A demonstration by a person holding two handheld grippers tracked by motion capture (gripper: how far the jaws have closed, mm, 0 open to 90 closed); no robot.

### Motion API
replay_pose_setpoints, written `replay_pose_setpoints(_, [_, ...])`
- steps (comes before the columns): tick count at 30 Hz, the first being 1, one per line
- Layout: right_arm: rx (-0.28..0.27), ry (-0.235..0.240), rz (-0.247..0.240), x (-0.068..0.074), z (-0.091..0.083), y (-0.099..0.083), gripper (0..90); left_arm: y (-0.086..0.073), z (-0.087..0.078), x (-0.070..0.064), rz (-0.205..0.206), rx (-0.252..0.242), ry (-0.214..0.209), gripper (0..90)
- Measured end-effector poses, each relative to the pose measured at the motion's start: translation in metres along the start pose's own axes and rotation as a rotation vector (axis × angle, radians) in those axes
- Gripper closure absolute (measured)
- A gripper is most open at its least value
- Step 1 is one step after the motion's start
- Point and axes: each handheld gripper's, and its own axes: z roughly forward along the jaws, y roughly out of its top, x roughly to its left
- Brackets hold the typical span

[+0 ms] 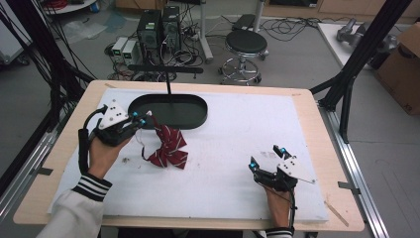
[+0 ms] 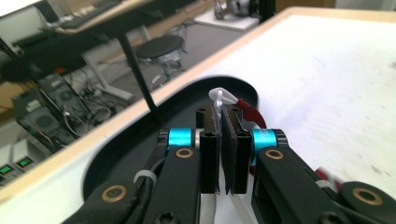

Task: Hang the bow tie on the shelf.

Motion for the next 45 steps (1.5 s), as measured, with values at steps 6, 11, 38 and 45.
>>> replay_pose_setpoints(6, [0.003, 0.001, 0.001, 0.0, 0.0, 0.0, 10.2, 0.017, 0.008, 0.015, 0.012, -0.053, 0.007, 85.8])
replay_pose_setpoints(11, [0.003, 0.002, 0.0, 0.0, 0.0, 0.0, 10.2, 0.026, 0.018, 0.028, 0.003, -0.058, 0.019, 85.8])
replay_pose_setpoints(38, [-0.001, 0.005, 0.018, -0.002, 0.0, 0.0, 10.2, 0.076, 0.086, 0.079, 0.027, -0.061, 0.042, 85.8])
replay_pose_setpoints(45, [-0.001, 0.005, 0.021, -0.002, 0.0, 0.0, 10.2, 0.075, 0.097, 0.097, -0.011, -0.03, 0.073, 85.8])
